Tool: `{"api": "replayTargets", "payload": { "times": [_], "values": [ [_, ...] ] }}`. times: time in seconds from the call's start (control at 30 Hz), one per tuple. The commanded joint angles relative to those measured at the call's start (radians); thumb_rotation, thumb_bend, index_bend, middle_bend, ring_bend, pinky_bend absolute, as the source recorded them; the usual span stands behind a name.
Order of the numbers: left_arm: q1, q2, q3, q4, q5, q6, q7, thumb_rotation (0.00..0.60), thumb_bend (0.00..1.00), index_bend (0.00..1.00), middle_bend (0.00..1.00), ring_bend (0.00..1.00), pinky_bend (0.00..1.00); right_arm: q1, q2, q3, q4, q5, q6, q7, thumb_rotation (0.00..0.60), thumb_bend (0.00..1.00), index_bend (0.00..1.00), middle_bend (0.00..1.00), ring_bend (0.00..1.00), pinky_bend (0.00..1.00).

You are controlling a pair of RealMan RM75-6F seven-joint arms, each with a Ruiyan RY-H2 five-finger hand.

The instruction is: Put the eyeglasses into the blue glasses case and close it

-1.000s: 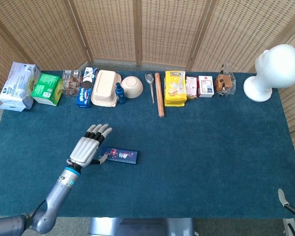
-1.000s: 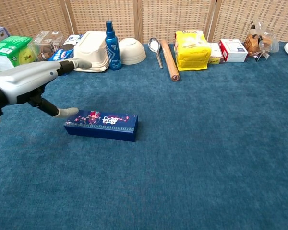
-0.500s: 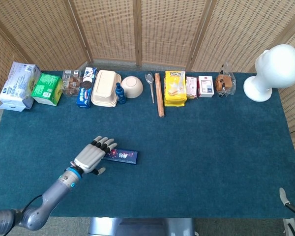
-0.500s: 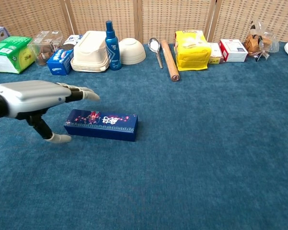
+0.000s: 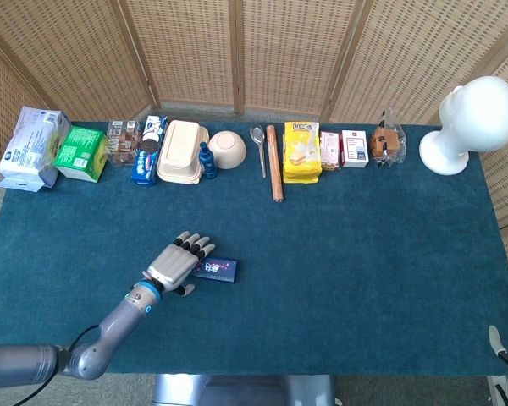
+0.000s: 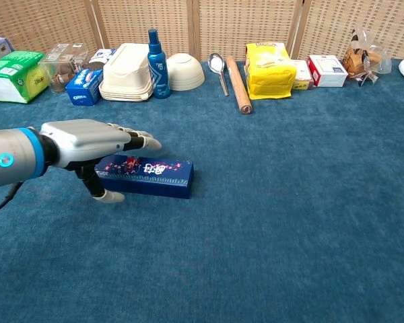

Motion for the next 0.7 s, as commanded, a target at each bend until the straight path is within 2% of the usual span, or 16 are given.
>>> {"api": "replayTargets", "payload": {
  "times": [0.03, 0.13, 0.2, 0.27, 0.33, 0.4, 0.5, 0.7],
  "values": [
    [-0.024, -0.021, -0.013, 0.022, -0.032, -0.001, -0.006, 0.514, 0.27, 0.00, 0.03, 0.00, 0.00, -0.005, 0.001, 0.001, 0.001, 0.007, 0.000, 0.003, 0.600, 0.31, 0.00, 0.19, 0.00, 0.12],
    [-0.040, -0.039, -0.018, 0.040, -0.042, 0.011, -0.012, 0.517, 0.27, 0.02, 0.09, 0.00, 0.00, -0.010, 0.006, 0.004, -0.001, 0.015, 0.000, 0.004, 0.600, 0.30, 0.00, 0.19, 0.00, 0.12],
    [-0.046, -0.048, -0.020, 0.047, -0.044, 0.019, -0.017, 0.512, 0.27, 0.07, 0.16, 0.05, 0.02, -0.011, 0.009, 0.006, -0.004, 0.017, -0.002, 0.003, 0.600, 0.30, 0.00, 0.19, 0.00, 0.12],
    [-0.052, -0.054, -0.021, 0.054, -0.044, 0.022, -0.020, 0.494, 0.27, 0.18, 0.26, 0.17, 0.11, -0.011, 0.010, 0.006, -0.006, 0.018, -0.004, 0.002, 0.600, 0.30, 0.00, 0.19, 0.00, 0.12],
    [-0.056, -0.071, -0.028, 0.068, -0.032, 0.047, -0.027, 0.480, 0.28, 0.33, 0.41, 0.36, 0.25, -0.011, 0.010, 0.006, -0.010, 0.021, -0.009, -0.003, 0.600, 0.30, 0.00, 0.19, 0.00, 0.12],
    [-0.058, -0.083, -0.027, 0.080, -0.029, 0.066, -0.027, 0.479, 0.29, 0.42, 0.50, 0.45, 0.32, -0.012, 0.011, 0.007, -0.015, 0.022, -0.011, -0.007, 0.600, 0.30, 0.00, 0.19, 0.00, 0.12],
    [-0.061, -0.092, -0.026, 0.091, -0.039, 0.072, -0.038, 0.482, 0.30, 0.47, 0.55, 0.49, 0.36, -0.013, 0.013, 0.010, -0.023, 0.026, -0.013, -0.016, 0.600, 0.30, 0.00, 0.19, 0.00, 0.12],
    [-0.060, -0.078, -0.025, 0.074, -0.015, 0.090, -0.070, 0.482, 0.30, 0.47, 0.55, 0.49, 0.36, -0.011, 0.014, 0.014, -0.031, 0.025, -0.016, -0.023, 0.600, 0.30, 0.00, 0.19, 0.00, 0.12]
  ]
}}
